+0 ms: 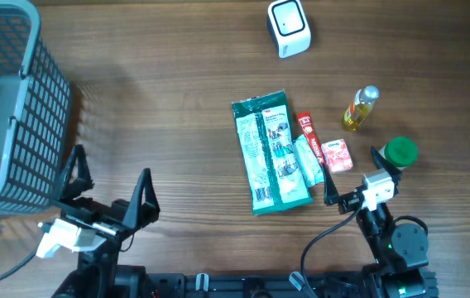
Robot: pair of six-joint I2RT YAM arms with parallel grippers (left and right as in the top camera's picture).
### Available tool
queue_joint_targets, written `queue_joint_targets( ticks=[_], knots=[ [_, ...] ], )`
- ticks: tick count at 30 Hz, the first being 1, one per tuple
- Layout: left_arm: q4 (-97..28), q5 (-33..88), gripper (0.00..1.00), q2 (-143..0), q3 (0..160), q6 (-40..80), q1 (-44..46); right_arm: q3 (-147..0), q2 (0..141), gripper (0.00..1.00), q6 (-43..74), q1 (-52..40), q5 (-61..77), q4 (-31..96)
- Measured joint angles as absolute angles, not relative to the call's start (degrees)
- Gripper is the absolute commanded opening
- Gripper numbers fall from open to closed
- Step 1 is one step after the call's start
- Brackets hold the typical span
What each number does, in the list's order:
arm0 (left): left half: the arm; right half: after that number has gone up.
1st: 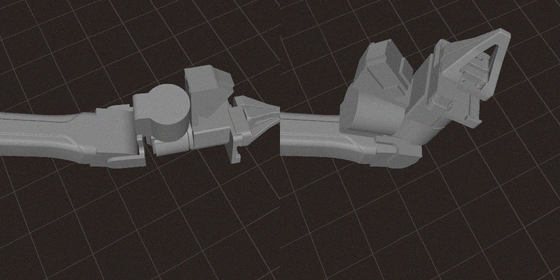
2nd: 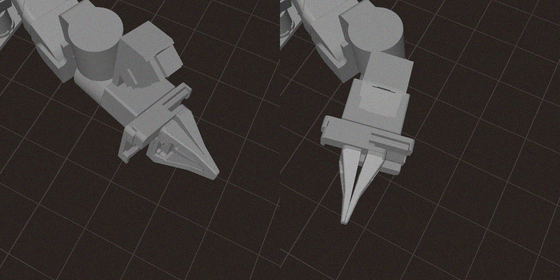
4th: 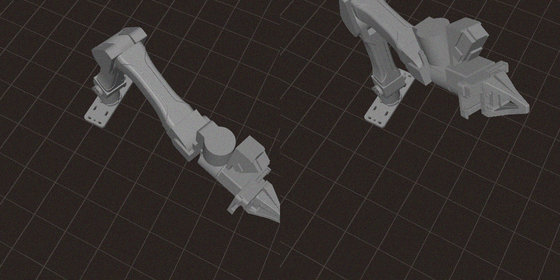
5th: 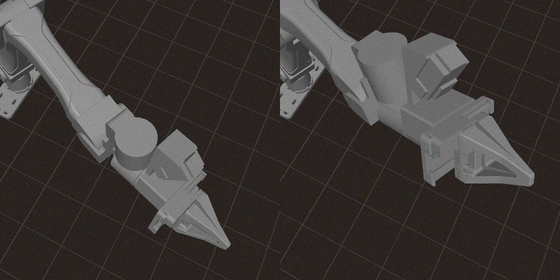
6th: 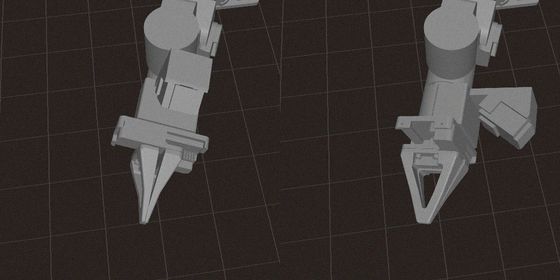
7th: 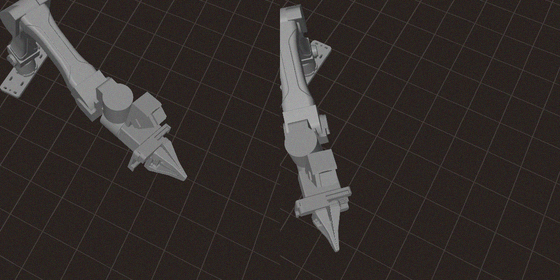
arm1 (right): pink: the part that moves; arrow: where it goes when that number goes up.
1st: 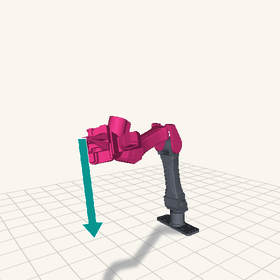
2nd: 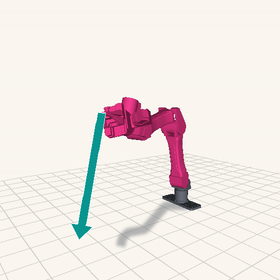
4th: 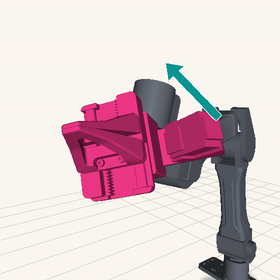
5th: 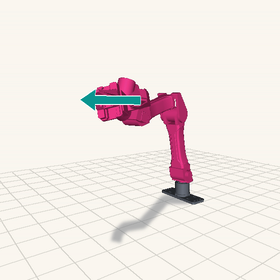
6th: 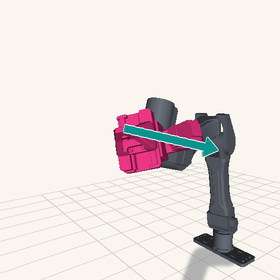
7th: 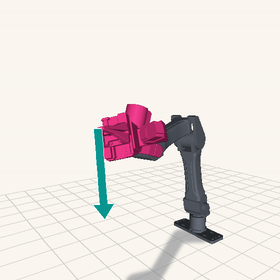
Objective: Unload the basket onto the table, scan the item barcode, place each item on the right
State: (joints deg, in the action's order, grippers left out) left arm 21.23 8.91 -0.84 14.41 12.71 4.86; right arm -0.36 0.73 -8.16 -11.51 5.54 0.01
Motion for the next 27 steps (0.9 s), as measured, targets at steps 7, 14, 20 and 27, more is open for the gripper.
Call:
queue_joint_targets(
  ticks=[7,14,20,27],
  knots=[
    [20.8,9.3,1.00,-0.8,2.4,12.7,4.9,-0.4,0.7,1.00,-8.2,-11.5,5.5,0.0],
    [-2.7,9.5,1.00,-0.7,0.4,12.7,3.6,-0.4,0.7,1.00,-8.2,-11.5,5.5,0.0],
    [-3.1,8.7,1.00,-0.8,0.4,6.1,3.4,-0.4,0.7,1.00,-8.2,-11.5,5.5,0.0],
    [-3.1,8.4,1.00,-0.8,0.4,1.6,3.4,-0.4,0.7,1.00,-8.2,-11.5,5.5,0.0]
  ],
)
